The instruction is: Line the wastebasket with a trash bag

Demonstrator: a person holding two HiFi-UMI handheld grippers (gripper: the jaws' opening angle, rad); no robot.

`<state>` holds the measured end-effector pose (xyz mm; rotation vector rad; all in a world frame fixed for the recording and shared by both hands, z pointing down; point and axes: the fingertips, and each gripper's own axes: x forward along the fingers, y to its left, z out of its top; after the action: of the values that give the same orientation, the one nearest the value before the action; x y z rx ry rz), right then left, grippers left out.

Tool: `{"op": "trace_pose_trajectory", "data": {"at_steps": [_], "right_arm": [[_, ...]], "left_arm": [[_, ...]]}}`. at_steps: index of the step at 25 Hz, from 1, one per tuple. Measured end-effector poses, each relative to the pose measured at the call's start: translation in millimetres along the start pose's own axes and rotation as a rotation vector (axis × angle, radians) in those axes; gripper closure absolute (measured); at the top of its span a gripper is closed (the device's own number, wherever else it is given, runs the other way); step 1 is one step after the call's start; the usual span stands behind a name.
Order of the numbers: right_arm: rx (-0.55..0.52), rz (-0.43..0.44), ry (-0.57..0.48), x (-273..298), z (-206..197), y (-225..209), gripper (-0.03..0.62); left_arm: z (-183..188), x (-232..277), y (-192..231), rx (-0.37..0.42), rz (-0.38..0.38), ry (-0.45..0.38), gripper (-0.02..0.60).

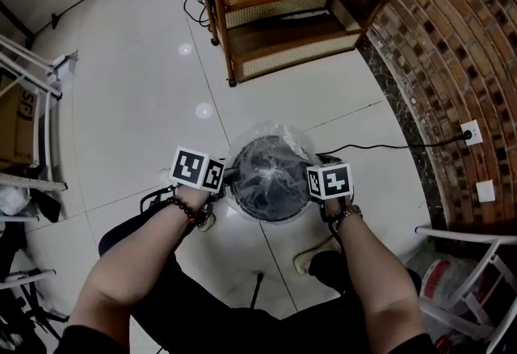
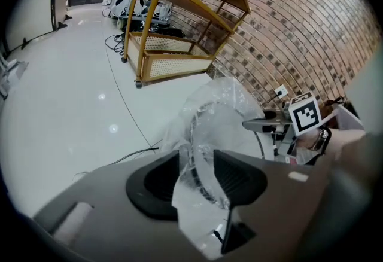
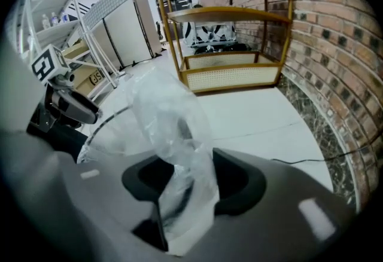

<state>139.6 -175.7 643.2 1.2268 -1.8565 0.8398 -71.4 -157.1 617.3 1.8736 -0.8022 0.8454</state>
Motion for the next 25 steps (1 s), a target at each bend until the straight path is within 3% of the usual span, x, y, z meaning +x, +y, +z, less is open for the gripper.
{"op": "trace_pose_trajectory", "data": {"at_steps": [11, 15, 17, 20, 25], "right_arm": [[0.007, 0.010, 0.013, -5, -9, -1, 0.396], [0.022, 0.008, -0.038, -22, -7, 1, 0.398], [0.027, -0.006, -0.058, -31, -8, -1, 0.470], [0.047, -0.036, -0.064, -39, -10, -8, 0.591], [0.085, -0.042, -0.097, -56, -14, -7, 0.591]], "left_arm": [[-8, 6, -4, 0.016, -0.013, 0.036, 0.394], [-3, 1, -3, 0.038, 0.016, 0.008, 0.502], [-2, -3, -3, 0.037, 0.015, -0.006, 0.577], [-1, -6, -5, 0.027, -0.003, -0.017, 0.577], [9, -18, -14, 0.004, -0.041, -0.074, 0.577]]}}
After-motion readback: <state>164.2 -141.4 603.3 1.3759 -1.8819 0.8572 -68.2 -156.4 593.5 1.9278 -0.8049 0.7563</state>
